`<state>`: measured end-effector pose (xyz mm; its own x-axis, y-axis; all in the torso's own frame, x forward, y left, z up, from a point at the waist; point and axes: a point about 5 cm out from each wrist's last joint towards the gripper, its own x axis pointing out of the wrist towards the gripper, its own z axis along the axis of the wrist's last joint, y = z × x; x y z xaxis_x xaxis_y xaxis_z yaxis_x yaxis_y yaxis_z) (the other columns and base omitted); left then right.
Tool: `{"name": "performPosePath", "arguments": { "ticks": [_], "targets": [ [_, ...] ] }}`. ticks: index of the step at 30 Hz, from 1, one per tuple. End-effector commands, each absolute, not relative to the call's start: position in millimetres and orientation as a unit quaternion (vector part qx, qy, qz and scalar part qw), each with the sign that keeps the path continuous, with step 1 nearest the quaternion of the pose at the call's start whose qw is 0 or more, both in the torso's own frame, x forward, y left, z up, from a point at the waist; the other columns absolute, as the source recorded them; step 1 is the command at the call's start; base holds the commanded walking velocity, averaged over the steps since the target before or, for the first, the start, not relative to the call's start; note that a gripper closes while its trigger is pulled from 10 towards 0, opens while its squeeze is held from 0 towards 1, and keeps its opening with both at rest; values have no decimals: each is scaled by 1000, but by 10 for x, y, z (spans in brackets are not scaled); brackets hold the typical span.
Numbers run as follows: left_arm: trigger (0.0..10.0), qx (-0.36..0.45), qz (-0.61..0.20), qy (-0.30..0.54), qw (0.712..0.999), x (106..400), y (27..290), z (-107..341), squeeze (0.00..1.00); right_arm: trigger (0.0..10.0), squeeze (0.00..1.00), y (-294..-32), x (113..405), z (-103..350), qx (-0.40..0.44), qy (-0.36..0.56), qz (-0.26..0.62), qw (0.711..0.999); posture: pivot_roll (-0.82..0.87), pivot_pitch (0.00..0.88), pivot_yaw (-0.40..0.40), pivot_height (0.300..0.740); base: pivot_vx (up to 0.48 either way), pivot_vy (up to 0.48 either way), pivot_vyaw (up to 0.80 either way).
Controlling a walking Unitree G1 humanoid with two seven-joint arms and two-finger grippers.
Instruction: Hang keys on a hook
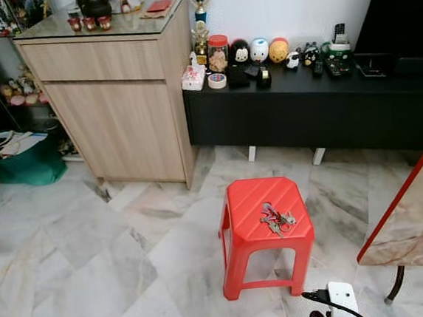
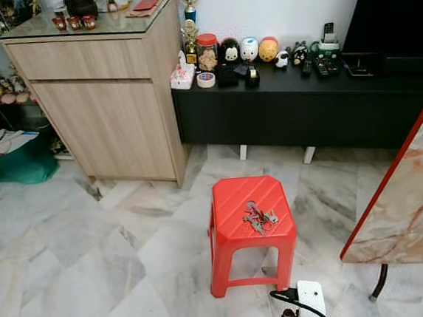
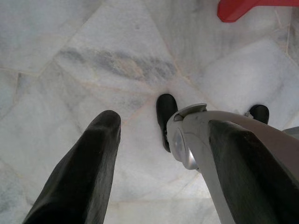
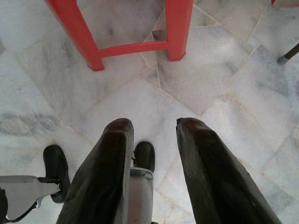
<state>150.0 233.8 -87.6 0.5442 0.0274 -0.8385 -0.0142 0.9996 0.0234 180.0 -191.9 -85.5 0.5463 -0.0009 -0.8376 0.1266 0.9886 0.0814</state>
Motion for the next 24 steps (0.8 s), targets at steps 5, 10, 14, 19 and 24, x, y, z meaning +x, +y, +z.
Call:
{"name": "performPosePath", "arguments": {
  "ticks": [5,10,14,19,24],
  "targets": [
    [10000,0,15,486,874,1456,2336,-896,0,10000,0,-1943,1803,-849,50,474,-29,878,52,0,-22,740,96,0,0],
    [10000,2,15,486,874,1452,2338,-897,0,10000,0,-1938,1801,-850,51,474,-26,879,53,0,-22,740,257,0,0],
    [10000,-1,13,485,874,1448,2335,-898,0,10000,0,-1937,1799,-850,47,474,-22,879,53,0,-20,740,268,0,0],
    [10000,-2,14,484,875,1453,2336,-895,0,10000,0,-1938,1800,-850,49,474,-26,879,53,0,-22,740,298,0,0],
    [10000,-6,13,482,876,1460,2332,-892,0,10000,0,-1936,1804,-849,51,474,-25,879,55,0,-24,740,326,0,0]
  ]
}}
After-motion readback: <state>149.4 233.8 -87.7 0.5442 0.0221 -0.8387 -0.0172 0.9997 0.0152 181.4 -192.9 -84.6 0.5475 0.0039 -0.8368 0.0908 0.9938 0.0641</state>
